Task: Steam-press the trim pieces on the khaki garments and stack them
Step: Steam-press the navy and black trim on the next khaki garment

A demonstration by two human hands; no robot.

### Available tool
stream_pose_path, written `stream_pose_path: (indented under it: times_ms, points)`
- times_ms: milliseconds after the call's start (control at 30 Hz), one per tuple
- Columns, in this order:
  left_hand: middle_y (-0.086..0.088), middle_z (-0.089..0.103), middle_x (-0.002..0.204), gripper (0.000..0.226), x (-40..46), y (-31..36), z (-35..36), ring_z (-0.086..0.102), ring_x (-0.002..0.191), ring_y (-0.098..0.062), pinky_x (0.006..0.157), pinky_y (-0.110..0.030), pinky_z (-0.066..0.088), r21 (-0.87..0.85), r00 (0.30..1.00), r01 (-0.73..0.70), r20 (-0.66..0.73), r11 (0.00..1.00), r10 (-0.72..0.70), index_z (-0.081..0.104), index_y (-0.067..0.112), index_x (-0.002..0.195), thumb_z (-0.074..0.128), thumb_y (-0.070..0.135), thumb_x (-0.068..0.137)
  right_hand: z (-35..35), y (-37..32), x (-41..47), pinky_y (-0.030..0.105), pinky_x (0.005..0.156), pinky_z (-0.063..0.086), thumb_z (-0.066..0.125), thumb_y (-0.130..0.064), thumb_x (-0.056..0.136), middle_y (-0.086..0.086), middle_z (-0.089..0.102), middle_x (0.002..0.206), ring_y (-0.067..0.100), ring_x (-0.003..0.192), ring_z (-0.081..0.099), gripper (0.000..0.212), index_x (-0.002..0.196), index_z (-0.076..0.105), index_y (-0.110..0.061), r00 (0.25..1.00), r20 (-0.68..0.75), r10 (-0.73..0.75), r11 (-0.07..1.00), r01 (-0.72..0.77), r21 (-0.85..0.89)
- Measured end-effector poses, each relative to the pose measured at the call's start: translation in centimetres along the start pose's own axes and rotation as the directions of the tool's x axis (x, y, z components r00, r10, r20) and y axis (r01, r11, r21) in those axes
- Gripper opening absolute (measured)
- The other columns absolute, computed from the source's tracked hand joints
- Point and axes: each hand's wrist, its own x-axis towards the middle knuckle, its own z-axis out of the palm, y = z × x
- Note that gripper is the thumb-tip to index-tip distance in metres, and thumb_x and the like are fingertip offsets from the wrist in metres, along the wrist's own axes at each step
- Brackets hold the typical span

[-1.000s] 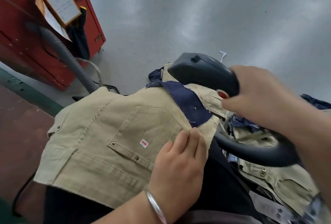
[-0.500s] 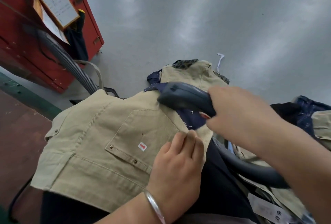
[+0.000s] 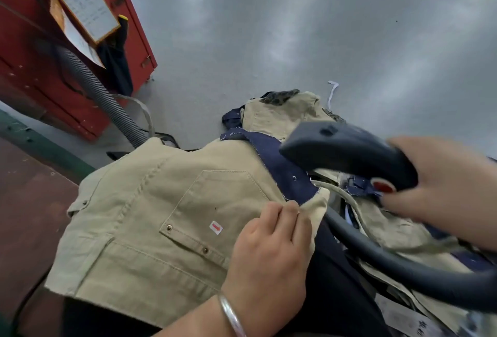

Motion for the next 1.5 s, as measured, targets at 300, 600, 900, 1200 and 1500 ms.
stream_pose_path:
  times_ms: [300,600,900,1200,1500]
  points:
    - [-0.011,0.069,0.106,0.034,0.2,0.2,-0.1,0.063,0.084,-0.028,0.064,-0.032,0.051,0.002,0.999,0.029,-0.022,1.0,-0.029,0.072,0.005,0.099,0.046,0.014,0.078,3.4,-1.0,2.3,0.032,0.05,0.047,0.068,-0.02,0.079,0.002,0.062,0.064,0.019,0.057,0.062,0.012,0.084,0.058,-0.018,0.988,0.142,0.056,0.991,-0.073,0.115]
    - [-0.007,0.066,0.095,0.034,0.1,0.5,-0.9,0.06,0.075,-0.026,0.06,-0.034,0.051,-0.012,0.999,0.037,-0.039,0.999,-0.037,0.07,0.005,0.097,0.042,0.01,0.078,1.2,-0.7,7.5,0.028,0.037,0.048,0.068,-0.008,0.076,0.008,0.063,0.052,0.017,0.037,0.06,0.011,0.079,0.058,-0.014,0.998,-0.06,0.032,0.964,-0.015,0.264]
    - [-0.008,0.066,0.115,0.035,-0.4,0.6,-0.5,0.06,0.076,-0.027,0.06,-0.031,0.052,0.038,0.998,-0.056,0.023,0.998,0.055,0.07,0.017,0.112,0.058,0.035,0.085,0.2,3.8,-3.5,0.031,0.04,0.05,0.067,-0.039,0.054,-0.016,0.064,0.058,0.007,0.042,0.059,0.029,0.083,0.059,-0.038,0.995,0.048,0.086,0.976,-0.094,0.194]
    - [-0.004,0.066,0.114,0.019,0.8,1.4,-1.2,0.06,0.093,-0.026,0.075,-0.038,0.038,0.169,0.999,-0.044,0.039,0.985,0.038,0.07,0.021,0.088,0.067,0.026,0.07,1.4,4.1,-4.5,0.041,0.05,0.056,0.073,-0.022,0.059,-0.009,0.062,0.048,0.01,0.036,0.057,0.033,0.083,0.057,-0.037,0.986,0.011,0.169,0.954,-0.166,0.25]
    - [-0.003,0.066,0.119,0.019,0.7,0.8,-0.6,0.063,0.106,-0.02,0.083,-0.033,0.042,0.154,0.985,-0.151,0.1,0.976,0.137,0.07,0.014,0.098,0.061,0.02,0.083,0.8,4.3,-5.1,0.041,0.055,0.056,0.076,-0.022,0.056,-0.012,0.062,0.053,0.012,0.046,0.06,0.034,0.081,0.06,-0.038,0.991,-0.007,0.133,0.961,-0.127,0.244]
